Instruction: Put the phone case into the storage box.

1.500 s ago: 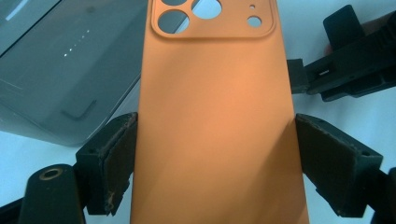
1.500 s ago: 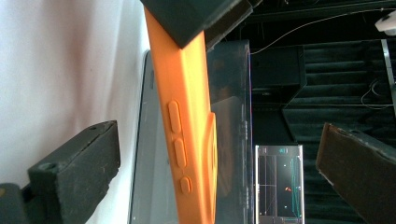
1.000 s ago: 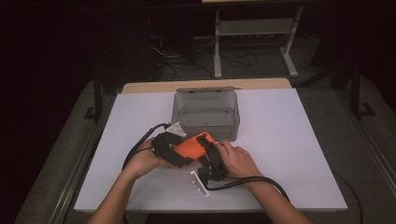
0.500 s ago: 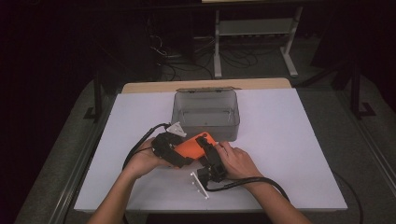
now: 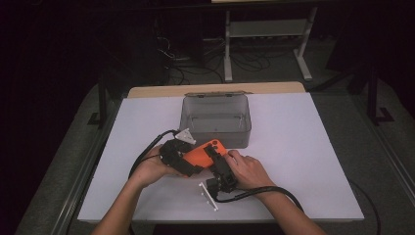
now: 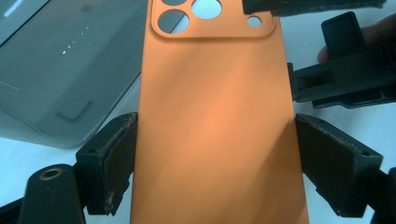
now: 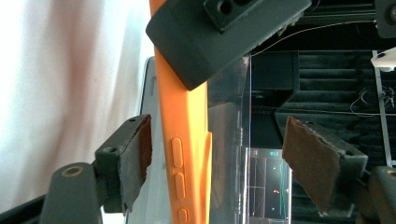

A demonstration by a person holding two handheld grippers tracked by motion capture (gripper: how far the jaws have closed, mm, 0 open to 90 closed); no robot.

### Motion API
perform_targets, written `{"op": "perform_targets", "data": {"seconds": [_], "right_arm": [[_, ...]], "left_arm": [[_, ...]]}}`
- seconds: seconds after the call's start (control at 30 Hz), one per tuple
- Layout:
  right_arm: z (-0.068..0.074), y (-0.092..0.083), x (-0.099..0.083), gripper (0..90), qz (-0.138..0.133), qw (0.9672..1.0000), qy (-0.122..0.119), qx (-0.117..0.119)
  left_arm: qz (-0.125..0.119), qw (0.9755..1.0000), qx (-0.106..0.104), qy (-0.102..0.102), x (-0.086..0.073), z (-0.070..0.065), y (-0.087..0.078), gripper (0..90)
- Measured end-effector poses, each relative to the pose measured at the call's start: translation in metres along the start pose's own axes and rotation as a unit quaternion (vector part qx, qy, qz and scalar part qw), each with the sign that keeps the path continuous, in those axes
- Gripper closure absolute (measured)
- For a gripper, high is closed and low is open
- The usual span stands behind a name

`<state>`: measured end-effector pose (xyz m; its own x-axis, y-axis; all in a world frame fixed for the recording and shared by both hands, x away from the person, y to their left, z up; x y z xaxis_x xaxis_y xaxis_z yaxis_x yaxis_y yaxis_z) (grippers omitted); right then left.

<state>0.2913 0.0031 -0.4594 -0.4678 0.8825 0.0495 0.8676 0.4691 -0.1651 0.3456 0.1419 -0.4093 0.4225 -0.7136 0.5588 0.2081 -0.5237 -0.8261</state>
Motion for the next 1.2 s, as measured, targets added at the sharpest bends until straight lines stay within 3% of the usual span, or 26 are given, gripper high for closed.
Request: {"op": "perform_targets", "data": {"seconds": [0.53, 1.2], "right_arm": [[0.0034, -0.0022, 0.0023, 41.9, 0.001, 0.9997, -0.022, 0.013], [0.0047, -0.0039, 0.0032, 61.1, 0.001, 0.9994, -0.028, 0.021]], "left_arm": [[0.001, 1.0, -0.003, 0.0, -0.0003, -0.0004, 0.0008, 16.5], [0.0, 1.0, -0.002, -0.002, -0.0001, -0.0003, 0.0, 16.5]]}}
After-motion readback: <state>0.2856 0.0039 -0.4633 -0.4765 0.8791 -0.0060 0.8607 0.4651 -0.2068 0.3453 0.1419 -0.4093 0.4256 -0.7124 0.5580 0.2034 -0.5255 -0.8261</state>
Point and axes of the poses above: each handheld gripper's, and its own axes: y roughly forward along the jaws, x roughly out of its top, z roughly to its left, the point moved 3 cm from there along y, roughly forward along the jaws, and after that the axes turned 1 degree about z, right-handed, at the moved point
